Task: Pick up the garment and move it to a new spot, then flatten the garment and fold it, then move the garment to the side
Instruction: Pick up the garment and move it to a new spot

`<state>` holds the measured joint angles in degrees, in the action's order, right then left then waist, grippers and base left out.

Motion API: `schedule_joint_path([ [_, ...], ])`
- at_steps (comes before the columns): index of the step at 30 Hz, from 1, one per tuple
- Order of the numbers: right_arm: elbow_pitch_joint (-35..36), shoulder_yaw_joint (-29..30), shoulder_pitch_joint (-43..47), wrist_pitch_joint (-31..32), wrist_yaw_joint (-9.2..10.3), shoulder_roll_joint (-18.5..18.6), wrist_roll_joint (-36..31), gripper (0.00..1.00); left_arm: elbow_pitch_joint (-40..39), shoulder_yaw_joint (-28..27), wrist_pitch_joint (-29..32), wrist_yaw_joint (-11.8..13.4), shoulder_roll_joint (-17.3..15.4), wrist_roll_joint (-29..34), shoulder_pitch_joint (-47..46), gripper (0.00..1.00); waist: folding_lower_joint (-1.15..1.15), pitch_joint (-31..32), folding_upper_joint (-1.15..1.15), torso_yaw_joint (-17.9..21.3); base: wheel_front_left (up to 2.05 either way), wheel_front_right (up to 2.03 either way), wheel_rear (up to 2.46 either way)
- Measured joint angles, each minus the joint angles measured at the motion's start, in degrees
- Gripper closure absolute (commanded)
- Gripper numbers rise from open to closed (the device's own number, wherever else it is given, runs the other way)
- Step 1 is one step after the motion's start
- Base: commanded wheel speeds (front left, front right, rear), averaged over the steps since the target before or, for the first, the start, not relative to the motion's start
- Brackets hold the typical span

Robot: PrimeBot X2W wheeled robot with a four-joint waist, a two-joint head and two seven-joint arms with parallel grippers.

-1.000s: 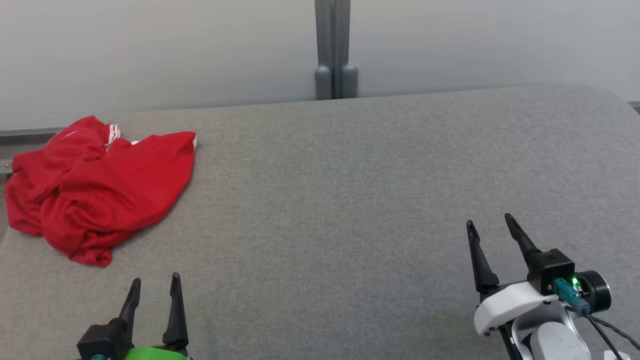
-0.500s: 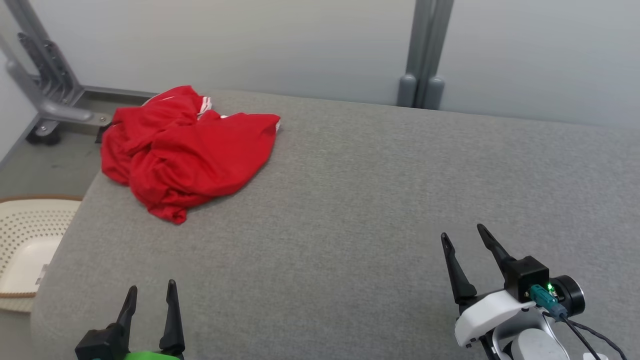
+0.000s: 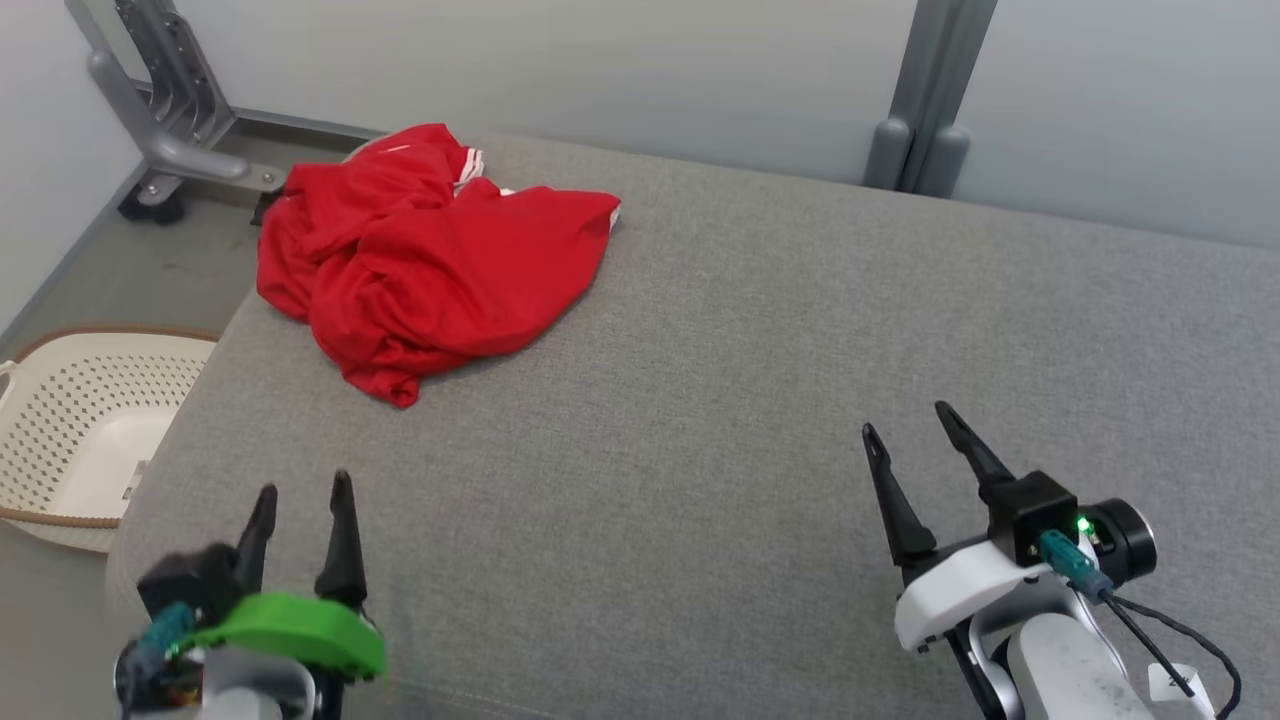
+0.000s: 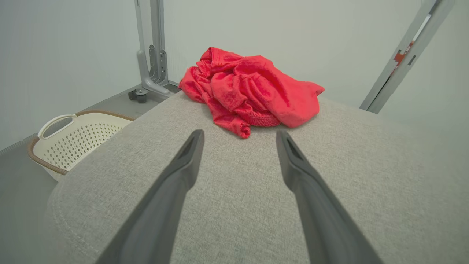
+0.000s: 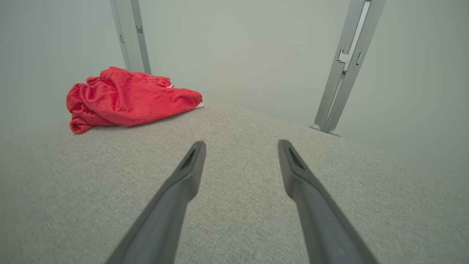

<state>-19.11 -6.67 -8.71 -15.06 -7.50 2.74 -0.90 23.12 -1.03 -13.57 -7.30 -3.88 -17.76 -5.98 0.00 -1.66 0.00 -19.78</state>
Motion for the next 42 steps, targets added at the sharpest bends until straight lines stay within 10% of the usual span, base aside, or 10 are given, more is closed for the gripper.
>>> schedule_joint_path([
  [13, 0.6, -1.5, -7.0, 0.0, 0.00, 0.0, -3.9, 0.00, 17.8, 7.1, 18.8, -0.1, -9.7, -14.9, -31.5, 0.00, 0.00, -12.7, 0.00, 4.5, 0.00, 0.00, 0.00],
  [25, 0.6, -2.8, -8.5, 0.0, 0.00, 0.0, -3.2, 0.00, 34.7, 7.3, 24.4, -0.1, -13.5, -17.8, -40.2, 0.01, 0.00, -18.1, 0.00, 11.6, 0.00, 0.00, 0.00],
  [26, 0.6, -2.7, -8.5, 0.0, 0.00, 0.0, -3.2, 0.00, 35.7, 7.4, 24.4, -0.1, -13.5, -17.9, -40.6, 0.52, 0.00, -18.4, 0.00, 12.0, 0.00, 0.00, 0.00],
  [28, 0.8, -2.0, -8.5, 0.0, 0.00, 0.0, -3.2, 0.00, 36.9, 7.7, 24.1, -0.1, -13.6, -17.9, -41.2, 1.00, 0.00, -18.7, 0.00, 12.6, 0.00, 0.00, 0.00],
  [42, 0.3, -1.2, -4.4, 0.0, 0.00, 0.0, 1.3, 0.00, 26.3, 15.8, 20.6, -0.1, -13.5, -19.2, -42.7, 1.00, 0.00, -12.6, 0.00, 11.7, 0.00, 0.00, 0.00],
])
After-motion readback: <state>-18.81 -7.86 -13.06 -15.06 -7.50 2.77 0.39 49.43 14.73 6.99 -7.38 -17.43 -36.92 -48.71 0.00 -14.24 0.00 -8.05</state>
